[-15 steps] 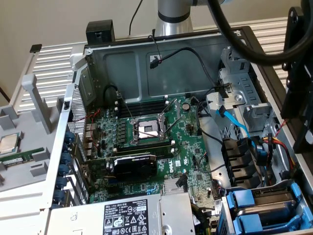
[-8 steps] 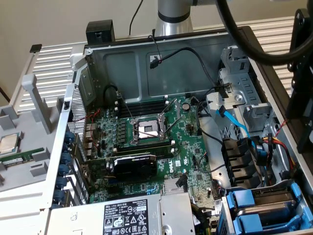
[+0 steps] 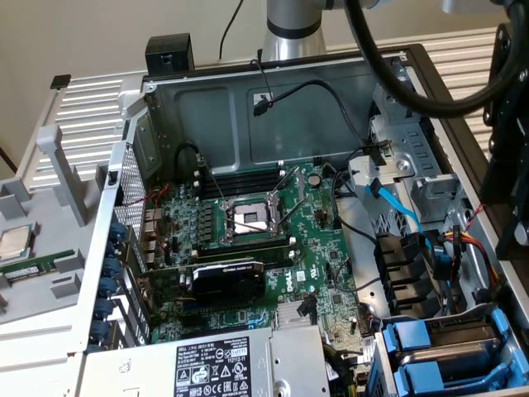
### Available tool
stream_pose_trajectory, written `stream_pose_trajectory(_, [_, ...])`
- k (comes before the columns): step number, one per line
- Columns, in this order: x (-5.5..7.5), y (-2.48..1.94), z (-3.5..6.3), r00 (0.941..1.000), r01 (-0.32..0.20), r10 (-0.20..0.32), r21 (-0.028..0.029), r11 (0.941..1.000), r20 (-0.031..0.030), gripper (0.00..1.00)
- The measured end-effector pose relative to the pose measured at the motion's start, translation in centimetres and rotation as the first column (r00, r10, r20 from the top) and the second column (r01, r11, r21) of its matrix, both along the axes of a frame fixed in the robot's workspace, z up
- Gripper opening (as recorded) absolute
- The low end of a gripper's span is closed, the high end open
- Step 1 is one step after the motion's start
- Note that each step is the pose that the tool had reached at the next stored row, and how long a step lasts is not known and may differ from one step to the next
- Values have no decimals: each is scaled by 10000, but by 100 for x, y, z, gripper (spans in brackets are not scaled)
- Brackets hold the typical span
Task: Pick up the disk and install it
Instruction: 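Insert the first disk wire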
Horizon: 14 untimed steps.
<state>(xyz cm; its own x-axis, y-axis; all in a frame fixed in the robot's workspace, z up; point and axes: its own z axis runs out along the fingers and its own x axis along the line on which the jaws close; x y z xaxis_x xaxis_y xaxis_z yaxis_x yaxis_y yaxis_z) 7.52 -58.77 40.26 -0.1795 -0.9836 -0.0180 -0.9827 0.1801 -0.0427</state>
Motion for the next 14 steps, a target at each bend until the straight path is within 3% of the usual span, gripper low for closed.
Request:
stream_pose_trajectory(5, [-15, 13, -32, 9997, 155, -155, 3, 9999, 203, 51])
stream_pose_trajectory(8, [-43, 19, -75, 9994, 264, -264, 3, 9997, 224, 51])
stream_pose_trajectory(14, [-84, 71, -141, 9988, 371, -371, 6, 9993, 305, 51])
